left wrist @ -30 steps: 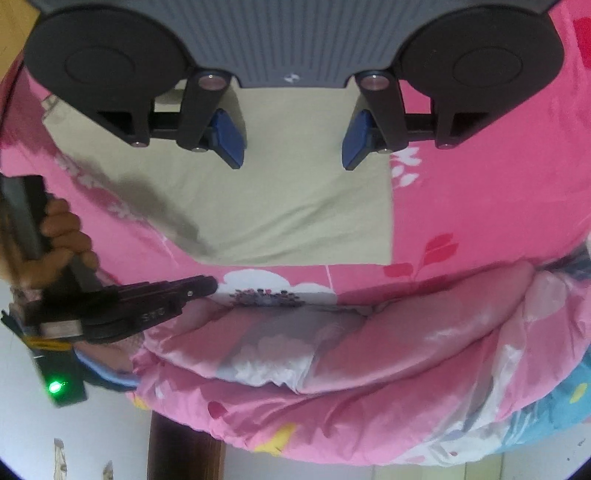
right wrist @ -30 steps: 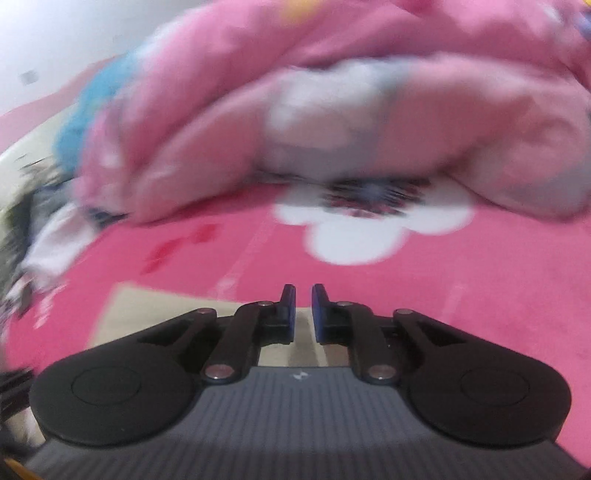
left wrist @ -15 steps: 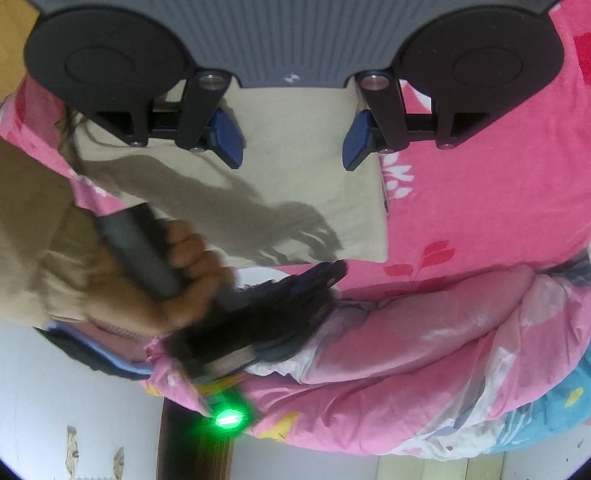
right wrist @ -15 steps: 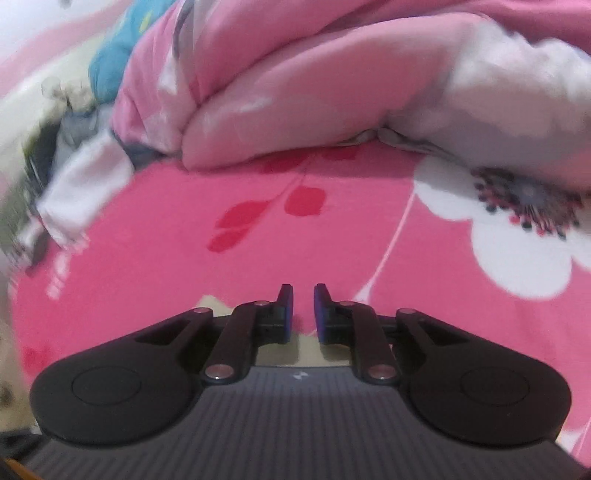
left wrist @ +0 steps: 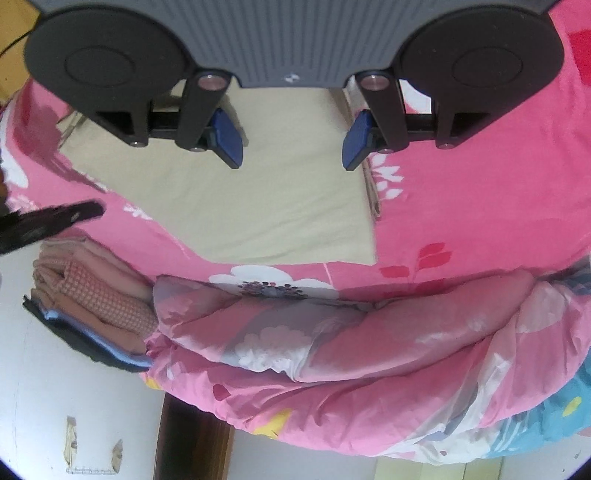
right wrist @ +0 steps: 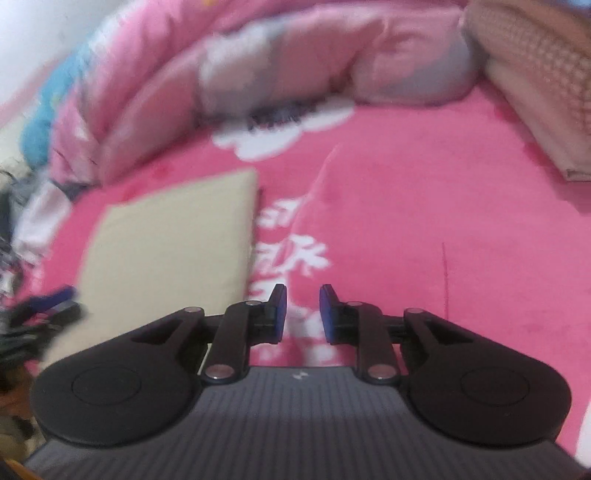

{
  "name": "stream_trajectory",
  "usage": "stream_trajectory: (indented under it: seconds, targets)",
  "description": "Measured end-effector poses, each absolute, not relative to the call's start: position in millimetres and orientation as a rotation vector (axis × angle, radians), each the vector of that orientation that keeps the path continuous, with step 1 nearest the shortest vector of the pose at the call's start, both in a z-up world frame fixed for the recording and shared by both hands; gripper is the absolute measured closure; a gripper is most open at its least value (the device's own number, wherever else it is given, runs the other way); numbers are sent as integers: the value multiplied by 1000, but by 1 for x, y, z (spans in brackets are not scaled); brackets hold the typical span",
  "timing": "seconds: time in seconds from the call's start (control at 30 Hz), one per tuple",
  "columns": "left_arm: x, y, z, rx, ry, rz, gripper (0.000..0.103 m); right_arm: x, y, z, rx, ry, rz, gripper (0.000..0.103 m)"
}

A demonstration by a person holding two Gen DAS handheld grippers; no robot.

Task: Fold clothes
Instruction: 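Smooth the trouser edge flat with the right gripper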

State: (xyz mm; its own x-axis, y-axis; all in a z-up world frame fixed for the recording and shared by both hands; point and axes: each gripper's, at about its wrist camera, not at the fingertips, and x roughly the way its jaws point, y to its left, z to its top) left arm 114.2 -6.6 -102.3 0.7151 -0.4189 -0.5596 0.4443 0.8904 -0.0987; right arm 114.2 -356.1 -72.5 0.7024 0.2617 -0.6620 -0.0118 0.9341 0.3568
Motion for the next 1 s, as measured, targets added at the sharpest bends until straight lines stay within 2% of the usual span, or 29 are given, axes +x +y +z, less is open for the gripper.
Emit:
stream_trajectory:
  seconds: [0.17,0.27,0.33,0.57,0.73,0.8,0.93,1.0]
  targets:
    - [114,-5,-104,45,629,-444,37,95,-317,-65,333,678,433,83]
    - [115,-3,-105,40,638,-434,37,75,-317,-94,295,743,411,84]
    - [115,-3,-106,47,637,-431,36,48,-336,-105,346,715,369,79]
    - [115,-11,-101,82,660,-396,36,50,-313,-92,322,647,418,77]
    - [111,-17,-97,137,662,-364,31,51,-297,-85,305,604,452,77]
    - [110,-15,-98,128,662,-369,30,42,-288,-100,293,659,430,78]
    - [113,-12,-99,118,670,-377,30,20,-284,-83,256,697,413,77]
    - [114,-12,-97,120,678,-377,30,22,-283,-69,271,648,419,76]
